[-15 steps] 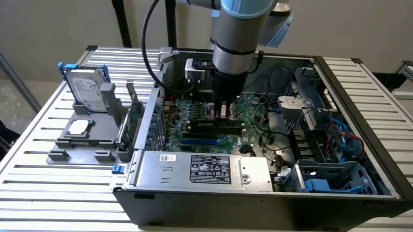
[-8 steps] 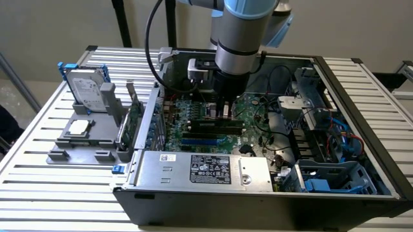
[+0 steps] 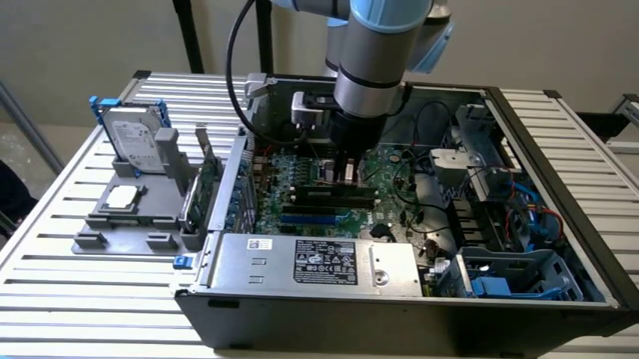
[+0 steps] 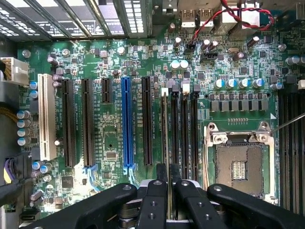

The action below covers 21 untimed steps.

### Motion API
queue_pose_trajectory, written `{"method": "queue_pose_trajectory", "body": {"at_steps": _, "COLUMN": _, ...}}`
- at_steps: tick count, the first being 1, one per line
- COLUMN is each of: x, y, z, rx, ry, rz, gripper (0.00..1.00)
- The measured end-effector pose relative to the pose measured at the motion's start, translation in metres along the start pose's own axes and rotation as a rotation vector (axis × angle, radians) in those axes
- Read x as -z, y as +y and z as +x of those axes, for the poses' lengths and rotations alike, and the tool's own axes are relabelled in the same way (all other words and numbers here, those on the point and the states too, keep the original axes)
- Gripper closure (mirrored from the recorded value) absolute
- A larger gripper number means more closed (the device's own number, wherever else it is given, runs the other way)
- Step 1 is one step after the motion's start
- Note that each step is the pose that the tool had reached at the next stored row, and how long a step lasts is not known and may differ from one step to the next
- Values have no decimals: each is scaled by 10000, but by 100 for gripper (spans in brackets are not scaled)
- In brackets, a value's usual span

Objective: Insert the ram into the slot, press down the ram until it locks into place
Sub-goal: 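Insert the ram into the slot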

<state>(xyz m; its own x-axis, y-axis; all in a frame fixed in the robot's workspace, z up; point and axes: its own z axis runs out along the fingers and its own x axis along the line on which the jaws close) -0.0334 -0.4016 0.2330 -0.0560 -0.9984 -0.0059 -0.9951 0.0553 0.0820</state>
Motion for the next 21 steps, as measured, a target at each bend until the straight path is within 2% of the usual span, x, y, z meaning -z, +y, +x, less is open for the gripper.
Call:
{"method": "queue_pose_trajectory", "body": {"at_steps": 4, "x": -6, "y": -43, "z": -3, "rx": -2, "ry": 3, "rz": -116, "gripper": 86}}
{"method": "queue_pose_trajectory", "body": {"at_steps": 9, "x": -29, "y": -54, "z": -4, "rx": -5, "ry": 27, "rz": -319, "gripper": 86}}
{"method": "queue_pose_trajectory", "body": {"at_steps": 13, "x": -39, "y": -67, "z": -10, "rx": -5, "ry": 38, "rz": -365, "gripper": 86}}
{"method": "queue_pose_trajectory", "body": {"at_steps": 21, "x": -57, "y": -84, "z": -12, "rx": -7, "ry": 43, "rz": -368, "gripper": 86}}
